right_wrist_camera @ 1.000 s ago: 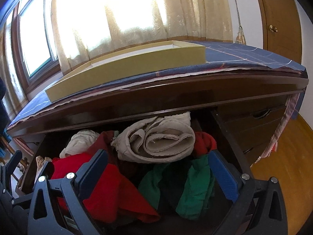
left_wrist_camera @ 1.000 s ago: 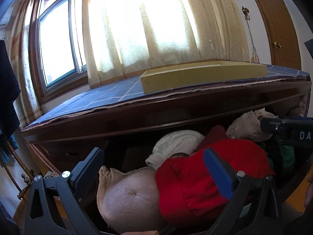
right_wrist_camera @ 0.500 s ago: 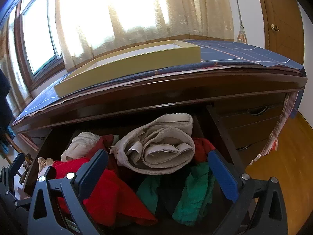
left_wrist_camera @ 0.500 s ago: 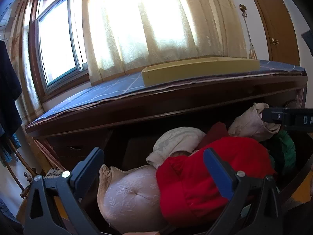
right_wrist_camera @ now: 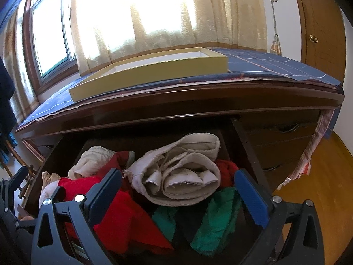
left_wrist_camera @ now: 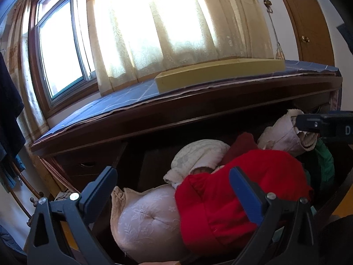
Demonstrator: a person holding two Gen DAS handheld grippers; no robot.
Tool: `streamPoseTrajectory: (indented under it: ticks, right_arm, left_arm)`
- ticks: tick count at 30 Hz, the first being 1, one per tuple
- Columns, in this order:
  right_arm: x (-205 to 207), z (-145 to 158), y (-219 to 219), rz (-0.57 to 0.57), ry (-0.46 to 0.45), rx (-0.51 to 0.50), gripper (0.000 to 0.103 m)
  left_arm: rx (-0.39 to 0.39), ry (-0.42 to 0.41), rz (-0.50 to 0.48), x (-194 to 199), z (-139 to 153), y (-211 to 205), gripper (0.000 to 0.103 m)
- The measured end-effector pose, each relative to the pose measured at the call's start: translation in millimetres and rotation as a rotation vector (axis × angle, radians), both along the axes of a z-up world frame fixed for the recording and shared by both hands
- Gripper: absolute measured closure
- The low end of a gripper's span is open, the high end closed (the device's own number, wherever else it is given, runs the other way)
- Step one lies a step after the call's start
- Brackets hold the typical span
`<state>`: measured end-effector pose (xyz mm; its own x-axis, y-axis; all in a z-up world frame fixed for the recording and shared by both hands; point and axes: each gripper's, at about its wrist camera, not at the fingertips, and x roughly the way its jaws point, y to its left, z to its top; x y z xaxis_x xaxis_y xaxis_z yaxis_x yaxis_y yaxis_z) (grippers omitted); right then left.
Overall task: Take underwear out of drawer
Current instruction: 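Lower the right gripper toward the rolled beige underwear in the drawer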
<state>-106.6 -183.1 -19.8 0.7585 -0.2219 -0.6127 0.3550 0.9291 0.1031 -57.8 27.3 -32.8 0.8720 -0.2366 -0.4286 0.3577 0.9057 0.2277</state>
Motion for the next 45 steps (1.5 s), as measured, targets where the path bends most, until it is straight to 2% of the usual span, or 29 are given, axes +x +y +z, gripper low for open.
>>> streamPoseTrajectory:
  ticks: [8,13,16,18,22,25,29,33,40,45]
  right_arm:
    - [-11,-2,-15,-0.041,-0.006,0.044,0.000]
    - [-16,3,-13,-0.035,-0.033,0.035,0.000]
    - [-20,5,-13,-0.033,-0.048,0.025,0.000]
    - [-24,7,-16,-0.054,-0.061,0.023,0.000]
    - [-32,9,-25,-0.092,-0.085,0.049,0.000]
    - [-35,8,-29,-0.088,-0.099,0.078,0.000]
    - [-34,5,-27,-0.077,-0.093,0.093,0.000]
    - [-32,5,-22,-0.055,-0.092,0.087,0.000]
    - [-25,-3,-16,-0.016,-0.045,0.095,0.000]
    - [-15,5,-22,0.022,-0.011,0.095,0.000]
  left_arm:
    - [-0.003,0.003,0.010,0,-1,-2,0.000]
    - [0.013,-0.013,0.019,-3,-1,-5,0.000]
    - [-0.017,-0.028,0.022,-6,5,0,0.000]
    - [-0.046,-0.012,0.034,-2,8,5,0.000]
    - [-0.092,0.097,0.110,20,10,19,0.000]
    - [-0.121,0.092,0.146,24,19,28,0.000]
    - [-0.073,0.023,0.157,17,24,24,0.000]
    - [-0.071,0.057,0.134,19,18,22,0.000]
    - [-0.086,0.088,0.190,27,13,31,0.000]
    - [-0.057,0.073,0.209,29,14,32,0.000]
